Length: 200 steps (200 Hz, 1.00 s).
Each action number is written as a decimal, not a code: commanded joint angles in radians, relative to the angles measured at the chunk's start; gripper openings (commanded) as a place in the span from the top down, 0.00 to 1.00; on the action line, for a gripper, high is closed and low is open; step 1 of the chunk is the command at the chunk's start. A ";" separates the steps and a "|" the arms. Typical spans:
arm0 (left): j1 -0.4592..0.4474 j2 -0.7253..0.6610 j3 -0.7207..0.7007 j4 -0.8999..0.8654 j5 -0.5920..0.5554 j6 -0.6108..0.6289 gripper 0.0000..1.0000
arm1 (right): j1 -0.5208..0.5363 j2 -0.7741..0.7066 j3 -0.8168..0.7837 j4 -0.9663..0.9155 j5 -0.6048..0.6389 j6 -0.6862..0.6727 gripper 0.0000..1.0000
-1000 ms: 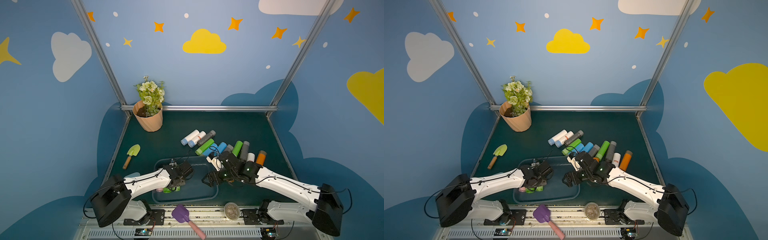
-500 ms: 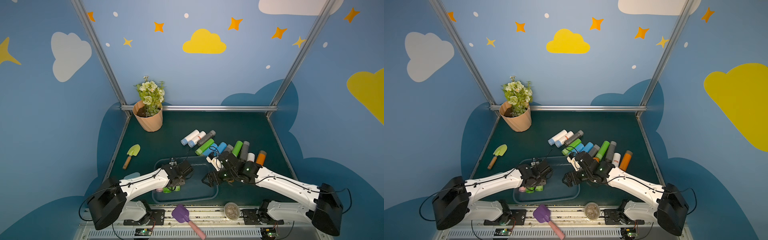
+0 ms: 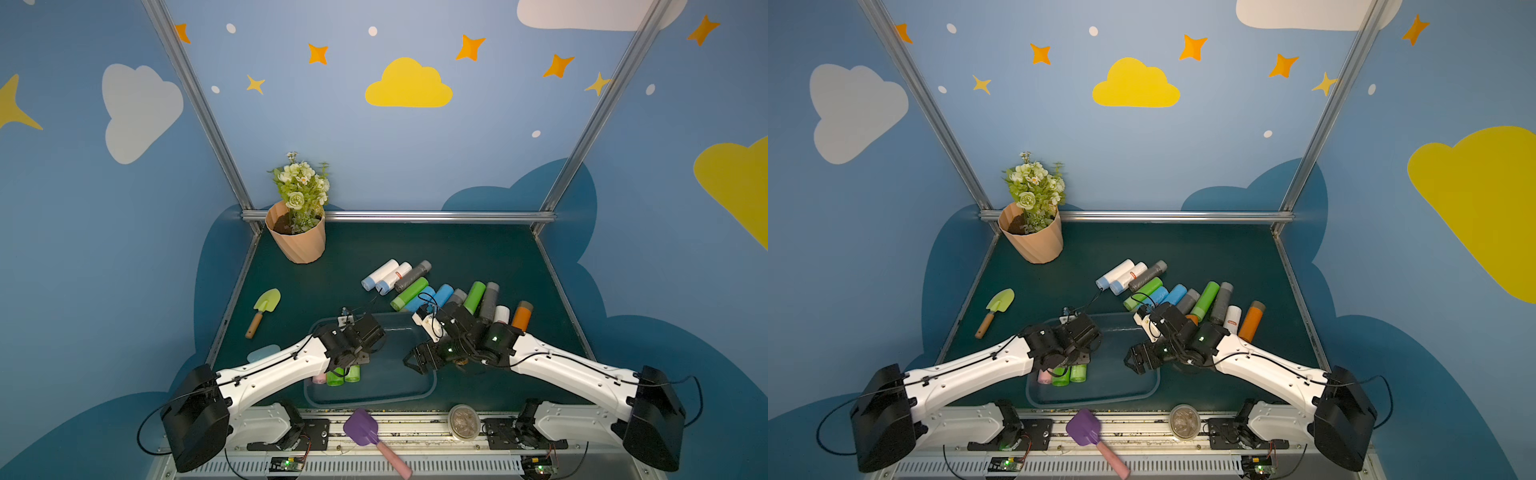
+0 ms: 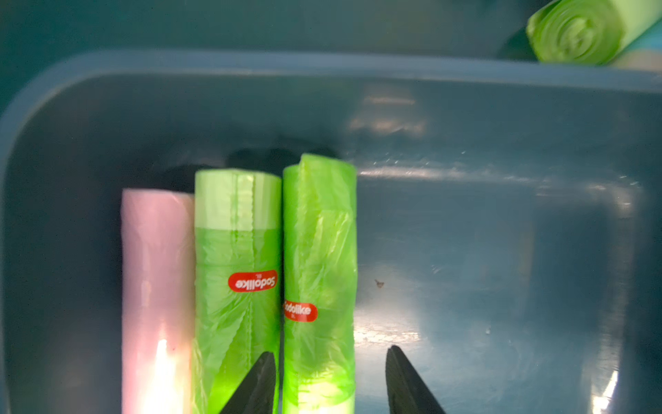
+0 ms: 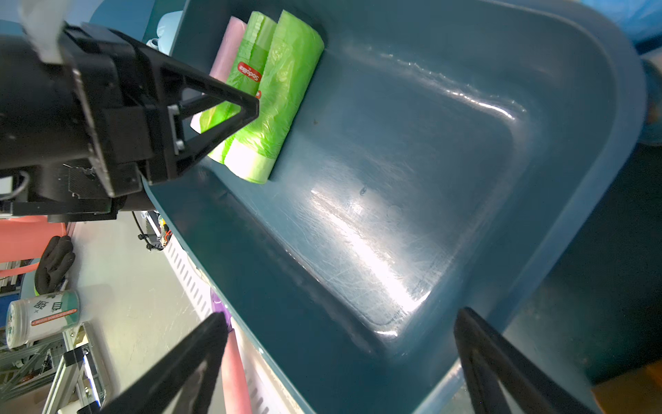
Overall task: Put the roll of trash bags into the storage box
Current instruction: Place the roll of trash bags in the storage box.
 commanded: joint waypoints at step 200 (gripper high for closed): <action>0.488 0.728 0.786 0.170 0.379 0.738 0.37 | -0.264 0.048 0.083 0.019 -0.113 -0.054 0.03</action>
